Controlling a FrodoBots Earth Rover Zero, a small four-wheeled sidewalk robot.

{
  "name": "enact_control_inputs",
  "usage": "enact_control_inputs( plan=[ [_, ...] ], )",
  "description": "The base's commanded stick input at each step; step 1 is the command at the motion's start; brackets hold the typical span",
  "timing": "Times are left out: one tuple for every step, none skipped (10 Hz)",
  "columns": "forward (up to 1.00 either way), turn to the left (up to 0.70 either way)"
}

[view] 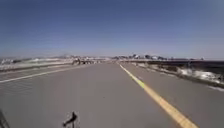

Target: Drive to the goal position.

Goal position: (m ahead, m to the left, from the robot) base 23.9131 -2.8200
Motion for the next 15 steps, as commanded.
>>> enact_control_inputs(
  plan=[
    [1.00, 0.00],
    [1.00, 0.00],
    [1.00, 0.00],
    [1.00, 0.00],
    [1.00, 0.00],
    [1.00, 0.00],
    [1.00, 0.00],
    [1.00, 0.00],
    [1.00, 0.00],
    [1.00, 0.00],
    [1.00, 0.00],
    [1.00, 0.00],
    [1.00, 0.00],
    [1.00, 0.00],
    [1.00, 0.00]
  ],
)
